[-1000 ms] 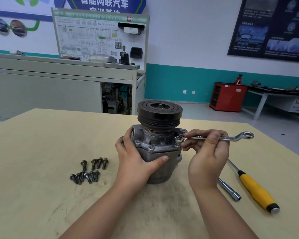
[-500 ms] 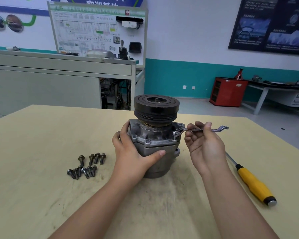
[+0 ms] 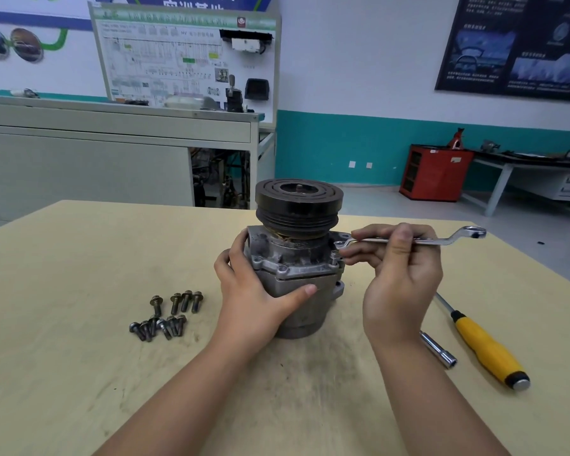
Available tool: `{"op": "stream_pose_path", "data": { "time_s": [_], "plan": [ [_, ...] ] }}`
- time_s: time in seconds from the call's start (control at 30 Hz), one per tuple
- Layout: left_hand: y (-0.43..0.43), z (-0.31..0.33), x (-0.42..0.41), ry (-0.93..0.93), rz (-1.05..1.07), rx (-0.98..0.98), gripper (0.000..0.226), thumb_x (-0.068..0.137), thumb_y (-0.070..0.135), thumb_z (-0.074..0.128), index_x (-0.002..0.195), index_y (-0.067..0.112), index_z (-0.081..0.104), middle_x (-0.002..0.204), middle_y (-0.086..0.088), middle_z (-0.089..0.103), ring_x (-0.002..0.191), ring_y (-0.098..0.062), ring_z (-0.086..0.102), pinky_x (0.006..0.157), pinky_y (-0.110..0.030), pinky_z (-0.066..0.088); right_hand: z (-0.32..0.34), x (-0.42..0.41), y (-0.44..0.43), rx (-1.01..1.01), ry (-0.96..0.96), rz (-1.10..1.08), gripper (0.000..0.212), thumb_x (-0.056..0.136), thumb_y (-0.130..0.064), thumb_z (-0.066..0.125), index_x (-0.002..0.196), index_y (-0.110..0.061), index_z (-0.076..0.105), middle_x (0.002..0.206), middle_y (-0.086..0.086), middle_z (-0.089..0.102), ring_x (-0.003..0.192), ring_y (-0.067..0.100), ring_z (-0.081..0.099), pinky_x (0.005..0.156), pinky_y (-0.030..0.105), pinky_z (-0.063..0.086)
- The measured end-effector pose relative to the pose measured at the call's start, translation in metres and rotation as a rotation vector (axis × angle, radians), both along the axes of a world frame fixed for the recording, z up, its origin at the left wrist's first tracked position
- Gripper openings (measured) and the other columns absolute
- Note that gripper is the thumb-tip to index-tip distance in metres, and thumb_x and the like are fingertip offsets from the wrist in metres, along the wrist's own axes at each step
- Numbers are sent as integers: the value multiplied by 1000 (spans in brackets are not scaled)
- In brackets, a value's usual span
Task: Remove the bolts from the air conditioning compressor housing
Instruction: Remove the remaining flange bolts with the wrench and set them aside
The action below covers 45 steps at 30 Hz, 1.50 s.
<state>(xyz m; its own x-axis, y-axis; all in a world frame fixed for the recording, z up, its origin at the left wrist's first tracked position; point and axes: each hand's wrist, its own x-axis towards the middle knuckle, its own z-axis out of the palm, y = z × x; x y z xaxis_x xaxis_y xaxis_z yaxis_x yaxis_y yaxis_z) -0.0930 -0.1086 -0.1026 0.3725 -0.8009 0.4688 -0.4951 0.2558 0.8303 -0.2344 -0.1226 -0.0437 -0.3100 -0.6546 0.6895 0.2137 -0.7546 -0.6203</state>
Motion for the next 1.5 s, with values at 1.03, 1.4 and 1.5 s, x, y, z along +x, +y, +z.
{"op": "stream_pose_path", "data": {
  "time_s": [1.03, 1.4, 1.5],
  "plan": [
    [0, 0, 0, -3, -1, -1, 117, 54, 54, 82, 142, 44, 6, 124, 20, 10, 120, 0, 24, 103, -19, 23, -19, 11, -5, -156, 119, -234, 14, 97, -28, 35, 85, -29, 44, 79, 2, 64, 58, 14, 60, 60, 22, 47],
    [1, 0, 0, 1, 0, 13, 116, 49, 62, 77, 140, 47, 5, 122, 23, 10, 120, 0, 24, 103, -19, 23, -5, -10, -21, 238, -145, 243, 33, 104, -23, 27, 83, -9, 49, 62, 3, 66, 51, 16, 59, 56, 25, 51],
    [2, 0, 0, 1, -2, 13, 115, 50, 61, 77, 140, 48, 5, 123, 23, 10, 120, 0, 25, 102, -19, 23, -4, -14, -26, 336, -206, 393, 36, 102, -28, 29, 91, -6, 55, 62, 3, 66, 53, 13, 60, 56, 23, 52]
  ]
}}
